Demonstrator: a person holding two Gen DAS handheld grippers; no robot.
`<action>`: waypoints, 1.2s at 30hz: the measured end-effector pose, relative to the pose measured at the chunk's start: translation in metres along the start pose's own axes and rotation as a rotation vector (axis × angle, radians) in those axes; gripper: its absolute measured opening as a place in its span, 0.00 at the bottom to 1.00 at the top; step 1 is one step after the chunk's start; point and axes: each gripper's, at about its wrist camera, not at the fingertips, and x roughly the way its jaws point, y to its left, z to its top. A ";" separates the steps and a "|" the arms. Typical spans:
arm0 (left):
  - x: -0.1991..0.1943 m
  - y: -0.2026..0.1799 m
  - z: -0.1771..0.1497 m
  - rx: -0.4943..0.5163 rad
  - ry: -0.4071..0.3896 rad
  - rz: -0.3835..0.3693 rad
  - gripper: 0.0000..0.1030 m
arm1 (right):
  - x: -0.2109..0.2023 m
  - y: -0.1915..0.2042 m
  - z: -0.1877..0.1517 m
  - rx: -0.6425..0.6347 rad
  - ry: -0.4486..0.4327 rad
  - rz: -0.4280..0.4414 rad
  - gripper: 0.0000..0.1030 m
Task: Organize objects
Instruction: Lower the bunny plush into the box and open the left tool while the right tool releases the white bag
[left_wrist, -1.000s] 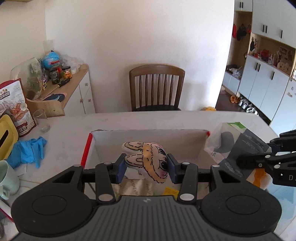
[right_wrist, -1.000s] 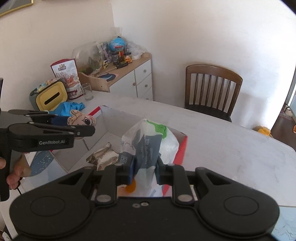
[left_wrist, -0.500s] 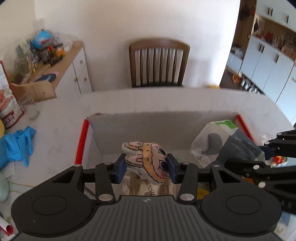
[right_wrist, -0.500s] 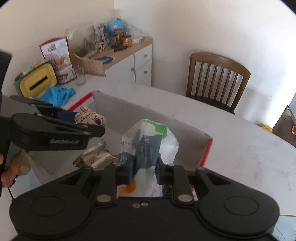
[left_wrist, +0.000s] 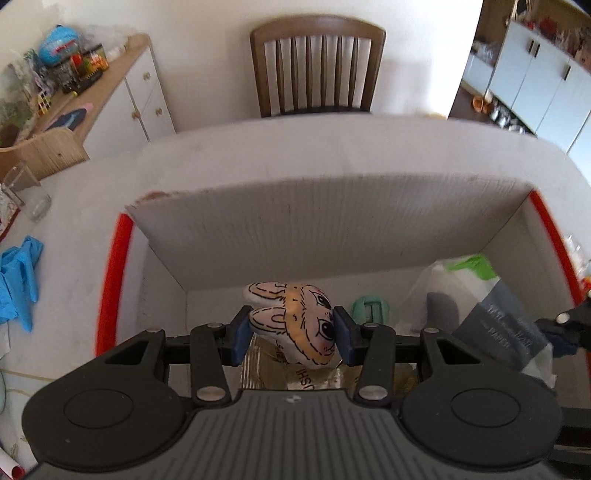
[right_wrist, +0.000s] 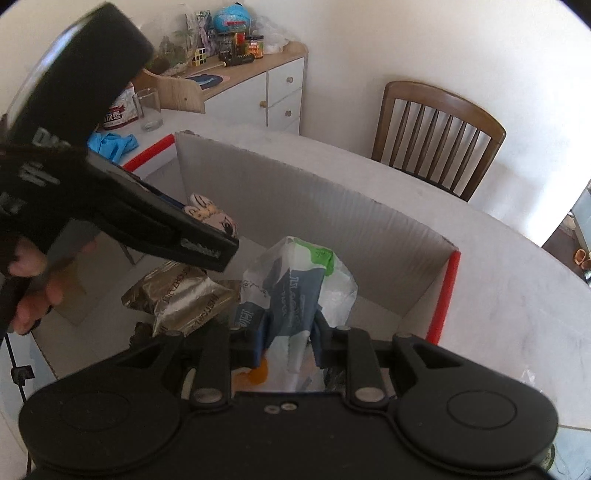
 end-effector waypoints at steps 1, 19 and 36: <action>0.003 -0.001 0.000 0.006 0.015 0.003 0.44 | 0.001 0.000 0.000 0.002 0.001 0.000 0.23; 0.015 -0.010 -0.001 0.024 0.085 0.029 0.64 | -0.015 -0.002 -0.006 0.027 -0.016 0.005 0.46; -0.038 -0.009 -0.008 -0.048 -0.034 0.013 0.67 | -0.060 -0.014 -0.004 0.054 -0.083 0.057 0.69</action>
